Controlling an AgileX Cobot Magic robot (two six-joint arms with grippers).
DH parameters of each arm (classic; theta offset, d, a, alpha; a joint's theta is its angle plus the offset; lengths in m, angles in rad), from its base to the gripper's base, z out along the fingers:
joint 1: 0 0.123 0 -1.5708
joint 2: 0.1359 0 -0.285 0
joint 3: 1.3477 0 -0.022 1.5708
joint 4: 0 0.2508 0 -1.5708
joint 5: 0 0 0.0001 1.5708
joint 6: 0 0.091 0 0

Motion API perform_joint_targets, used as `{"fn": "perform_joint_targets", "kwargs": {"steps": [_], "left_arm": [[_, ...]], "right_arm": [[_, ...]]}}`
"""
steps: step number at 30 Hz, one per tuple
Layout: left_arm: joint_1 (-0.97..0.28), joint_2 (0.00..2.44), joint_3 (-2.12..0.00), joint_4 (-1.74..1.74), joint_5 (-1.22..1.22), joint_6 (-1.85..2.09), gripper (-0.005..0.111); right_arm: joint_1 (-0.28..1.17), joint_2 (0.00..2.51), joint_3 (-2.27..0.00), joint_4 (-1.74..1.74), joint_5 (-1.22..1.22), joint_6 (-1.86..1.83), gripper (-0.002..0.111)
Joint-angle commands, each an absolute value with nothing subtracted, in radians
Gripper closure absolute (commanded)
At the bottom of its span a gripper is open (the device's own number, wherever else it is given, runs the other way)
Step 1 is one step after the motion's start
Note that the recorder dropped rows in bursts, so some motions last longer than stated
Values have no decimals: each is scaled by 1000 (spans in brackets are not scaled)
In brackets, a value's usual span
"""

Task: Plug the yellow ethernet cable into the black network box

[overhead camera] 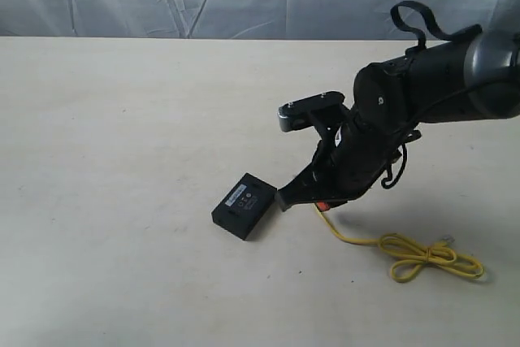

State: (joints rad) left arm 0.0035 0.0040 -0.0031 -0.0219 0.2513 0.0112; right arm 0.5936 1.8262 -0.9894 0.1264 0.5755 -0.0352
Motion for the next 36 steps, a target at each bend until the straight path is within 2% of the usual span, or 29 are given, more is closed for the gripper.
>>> {"fn": "perform_joint_targets", "kwargs": {"steps": [1, 6, 7, 8, 10, 11, 17, 18, 20, 36], "left_arm": [[7, 0, 0, -22, 239, 11, 106], [7, 0, 0, -22, 239, 11, 106], [7, 0, 0, -22, 239, 11, 106], [7, 0, 0, -22, 239, 11, 106], [7, 0, 0, -22, 239, 11, 106], [7, 0, 0, -22, 239, 11, 106], [7, 0, 0, -22, 239, 11, 106], [7, 0, 0, -23, 237, 11, 106], [7, 0, 0, -23, 231, 11, 106], [7, 0, 0, -213, -60, -12, 106]], "right_arm": [[596, 1842, -997, 93, 567, 0, 109], [600, 1842, -997, 106, 533, 0, 108], [600, 1842, -997, 106, 528, 0, 104], [600, 1842, -997, 106, 525, 0, 93], [600, 1842, -997, 106, 525, 0, 80], [600, 1842, -997, 106, 523, 0, 79], [600, 1920, -997, 106, 502, 0, 82], [600, 1920, -997, 106, 502, 0, 87], [600, 1913, -997, 106, 510, 0, 108], [549, 1754, -963, 0, 662, -155, 108]]}}
